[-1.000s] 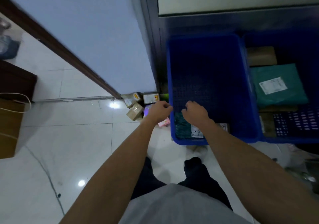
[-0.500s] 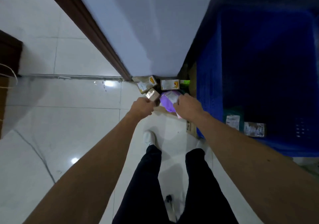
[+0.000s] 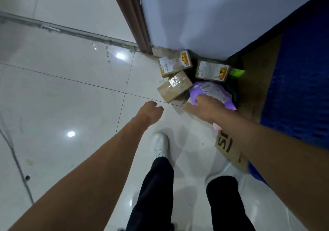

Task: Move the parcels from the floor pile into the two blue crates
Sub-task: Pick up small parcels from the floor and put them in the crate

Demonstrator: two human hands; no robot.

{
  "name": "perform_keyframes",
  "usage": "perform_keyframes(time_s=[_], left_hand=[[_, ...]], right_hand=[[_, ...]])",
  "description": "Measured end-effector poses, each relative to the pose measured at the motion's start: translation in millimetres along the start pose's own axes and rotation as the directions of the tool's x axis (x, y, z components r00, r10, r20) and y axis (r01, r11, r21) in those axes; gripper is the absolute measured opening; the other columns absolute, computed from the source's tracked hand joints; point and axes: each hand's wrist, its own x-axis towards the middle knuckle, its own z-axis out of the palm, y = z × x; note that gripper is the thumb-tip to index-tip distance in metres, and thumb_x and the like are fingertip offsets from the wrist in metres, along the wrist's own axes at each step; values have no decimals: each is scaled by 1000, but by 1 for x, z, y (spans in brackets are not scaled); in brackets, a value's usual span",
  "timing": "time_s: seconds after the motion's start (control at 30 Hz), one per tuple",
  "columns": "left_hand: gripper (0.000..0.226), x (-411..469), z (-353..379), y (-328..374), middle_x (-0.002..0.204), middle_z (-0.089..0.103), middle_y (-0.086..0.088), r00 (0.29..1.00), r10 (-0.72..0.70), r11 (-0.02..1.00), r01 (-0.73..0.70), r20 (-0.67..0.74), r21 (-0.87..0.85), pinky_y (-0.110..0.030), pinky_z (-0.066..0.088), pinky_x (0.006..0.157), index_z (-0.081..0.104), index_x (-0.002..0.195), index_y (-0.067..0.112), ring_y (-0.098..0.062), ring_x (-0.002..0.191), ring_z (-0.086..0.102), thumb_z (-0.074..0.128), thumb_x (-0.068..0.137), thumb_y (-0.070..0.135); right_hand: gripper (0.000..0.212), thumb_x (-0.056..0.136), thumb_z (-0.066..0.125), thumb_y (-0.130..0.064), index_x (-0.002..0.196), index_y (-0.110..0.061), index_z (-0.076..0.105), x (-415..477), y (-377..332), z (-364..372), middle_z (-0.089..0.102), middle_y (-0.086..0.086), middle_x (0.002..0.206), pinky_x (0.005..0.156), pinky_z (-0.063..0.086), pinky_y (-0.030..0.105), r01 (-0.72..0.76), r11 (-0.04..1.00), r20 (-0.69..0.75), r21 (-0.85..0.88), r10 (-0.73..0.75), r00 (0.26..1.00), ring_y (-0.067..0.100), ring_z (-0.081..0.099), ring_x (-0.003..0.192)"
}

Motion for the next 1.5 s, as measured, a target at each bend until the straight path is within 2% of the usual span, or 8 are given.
perform_keyframes(time_s=[0.27,0.43,0.6,0.7,1.03,1.3,1.43,1.5], left_hand=[[71,111,38,-4,133,60,-12,1000,-13,977,7,-28,-212,-44,51,100,47,140,5,-32,121,58,59,77,34],[56,140,42,0,112,60,-10,996,-39,945,12,-76,-326,-32,48,73,55,124,1,-26,90,55,61,73,25],[6,139,38,5,95,63,-5,997,-73,860,62,-2,-506,-39,53,95,61,92,12,-24,98,61,57,87,10],[22,124,33,6,111,66,-8,996,-82,859,80,19,-505,-38,54,93,62,108,11,-25,107,64,57,87,11],[21,-4,-1,45,90,61,-8,994,-66,916,25,-89,-400,-44,55,91,60,112,4,-26,86,59,52,93,10],[22,-165,-13,92,94,64,-10,998,-6,940,-17,-64,-341,-51,56,91,59,106,7,-33,98,66,52,88,19],[54,-252,-18,118,109,66,-18,1000,10,913,-15,-13,-408,-47,57,87,58,119,5,-35,102,65,49,74,33],[41,-292,-17,128,115,65,-23,998,68,925,-62,4,-375,-48,57,86,57,122,1,-37,105,65,49,90,25]], right_hand=[[53,98,48,-28,147,-15,34,106,-21,35,33,9,152,105,38,47,-33,987,-241,160,71,968,32,37,137],[50,99,48,-36,145,-15,41,142,-19,40,43,12,144,96,39,40,-31,975,-243,219,85,966,33,44,131],[42,96,49,-40,130,-16,53,147,-17,42,57,9,126,83,42,36,-67,938,-135,341,119,984,28,54,110],[43,94,49,-40,129,-15,55,132,-19,36,58,9,124,90,47,39,-102,928,-101,358,148,984,29,55,110],[48,94,47,-44,129,-13,56,11,-30,-36,61,15,127,89,45,38,-140,932,-40,333,162,986,35,56,114],[35,101,45,-30,126,-11,60,-141,-11,-132,59,12,120,83,48,36,-46,955,-94,293,77,993,27,56,102],[40,97,45,-39,127,-14,55,-215,6,-166,60,10,115,78,46,36,-72,929,-152,364,135,979,28,58,99],[46,98,43,-43,133,-14,52,-251,18,-180,59,12,118,77,46,37,-76,918,-172,389,154,973,30,59,102]])
